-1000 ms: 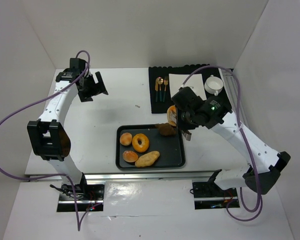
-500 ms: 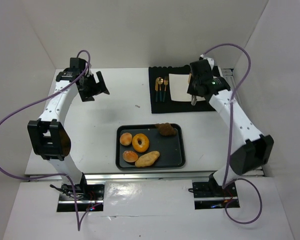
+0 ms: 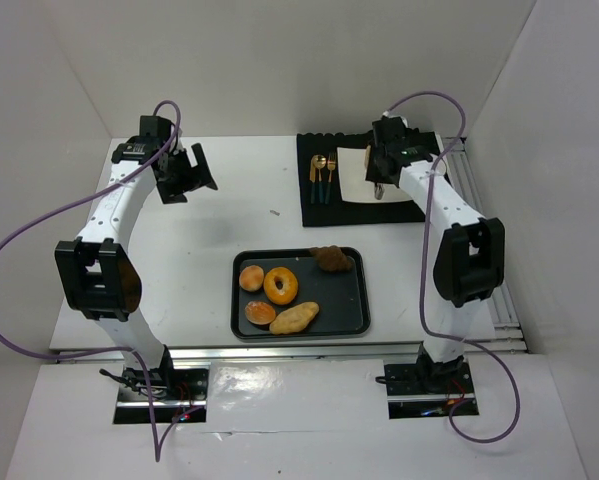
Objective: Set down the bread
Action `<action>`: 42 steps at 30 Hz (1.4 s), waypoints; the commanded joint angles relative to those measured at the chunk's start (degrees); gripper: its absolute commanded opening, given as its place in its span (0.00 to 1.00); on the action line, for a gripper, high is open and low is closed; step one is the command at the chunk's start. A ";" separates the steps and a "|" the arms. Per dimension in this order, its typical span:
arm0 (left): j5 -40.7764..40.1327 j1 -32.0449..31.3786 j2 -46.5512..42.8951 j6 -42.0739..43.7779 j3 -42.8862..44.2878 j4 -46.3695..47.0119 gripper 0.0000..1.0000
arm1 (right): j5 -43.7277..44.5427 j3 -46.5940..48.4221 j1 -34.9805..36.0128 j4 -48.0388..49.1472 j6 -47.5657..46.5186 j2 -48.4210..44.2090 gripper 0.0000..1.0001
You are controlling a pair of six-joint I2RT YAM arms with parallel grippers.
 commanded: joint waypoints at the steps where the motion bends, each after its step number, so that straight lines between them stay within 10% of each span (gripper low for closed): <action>1: -0.74 -0.26 -0.86 2.23 -0.43 -0.08 0.98 | -1.96 3.25 -1.26 4.17 -0.24 1.95 0.32; 9: -0.74 -0.26 -1.92 2.23 -0.96 -0.08 0.98 | -2.58 4.04 -2.40 0.57 1.96 3.19 0.67; 22: -1.44 -0.26 -1.92 3.38 1.50 -1.83 0.98 | -15.02 -4.22 7.51 -4.87 1.26 -17.82 0.53; 32: -3.56 2.99 -4.20 1.71 2.03 -3.51 0.98 | -28.23 -9.14 24.66 -20.26 0.73 -21.43 0.53; 42: -2.32 4.75 -6.49 1.71 0.36 -3.51 0.98 | -23.77 -10.20 32.66 -25.53 2.49 -20.11 0.54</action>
